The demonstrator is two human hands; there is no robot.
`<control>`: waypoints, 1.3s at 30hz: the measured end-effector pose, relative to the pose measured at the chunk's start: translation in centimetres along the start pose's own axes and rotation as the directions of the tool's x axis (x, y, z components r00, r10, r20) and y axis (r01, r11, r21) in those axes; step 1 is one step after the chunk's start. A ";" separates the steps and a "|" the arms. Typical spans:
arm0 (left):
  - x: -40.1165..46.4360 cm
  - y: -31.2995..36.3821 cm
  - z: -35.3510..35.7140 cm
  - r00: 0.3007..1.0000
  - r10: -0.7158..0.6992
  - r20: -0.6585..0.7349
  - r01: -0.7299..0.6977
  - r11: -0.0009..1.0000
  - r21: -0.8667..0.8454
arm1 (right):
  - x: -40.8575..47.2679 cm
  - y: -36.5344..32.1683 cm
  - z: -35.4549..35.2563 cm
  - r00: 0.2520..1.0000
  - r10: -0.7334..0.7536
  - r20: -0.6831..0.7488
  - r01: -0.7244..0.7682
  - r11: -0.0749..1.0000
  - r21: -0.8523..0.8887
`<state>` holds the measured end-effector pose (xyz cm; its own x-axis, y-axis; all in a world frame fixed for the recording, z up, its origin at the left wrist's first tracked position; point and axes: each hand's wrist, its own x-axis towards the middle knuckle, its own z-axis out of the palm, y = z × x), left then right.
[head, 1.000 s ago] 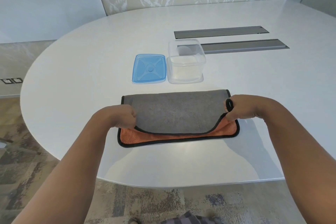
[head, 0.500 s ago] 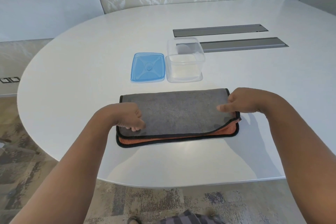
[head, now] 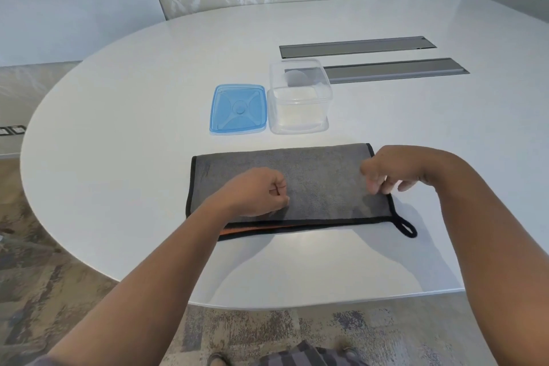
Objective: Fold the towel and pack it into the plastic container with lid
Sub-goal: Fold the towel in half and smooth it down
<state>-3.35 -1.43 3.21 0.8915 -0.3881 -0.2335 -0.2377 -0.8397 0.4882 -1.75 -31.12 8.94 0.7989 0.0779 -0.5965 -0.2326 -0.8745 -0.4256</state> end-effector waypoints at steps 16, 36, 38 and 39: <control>0.2 -9.0 -2.2 0.566 -0.693 -0.447 0.427 0.710 -0.561 | 7.1 2.9 3.0 0.827 0.128 -0.547 0.161 0.879 0.450; 1.3 -12.1 -3.1 0.557 -0.712 -0.428 0.277 0.644 -0.713 | 9.3 2.9 2.0 0.925 0.179 -0.335 0.190 0.544 0.817; 1.3 -12.2 -3.1 0.553 -0.719 -0.420 0.278 0.635 -0.721 | 9.4 3.1 1.7 0.937 0.191 -0.294 0.173 0.479 0.861; 1.3 -12.2 -3.1 0.551 -0.723 -0.417 0.278 0.629 -0.726 | 9.3 3.1 1.6 0.944 0.192 -0.269 0.161 0.442 0.883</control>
<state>1.88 9.50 -0.42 0.8234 0.5520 -0.1315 0.3779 -0.3605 0.8528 4.09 -32.36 1.01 0.8585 -0.2230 -0.4619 -0.4633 0.0489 -0.8848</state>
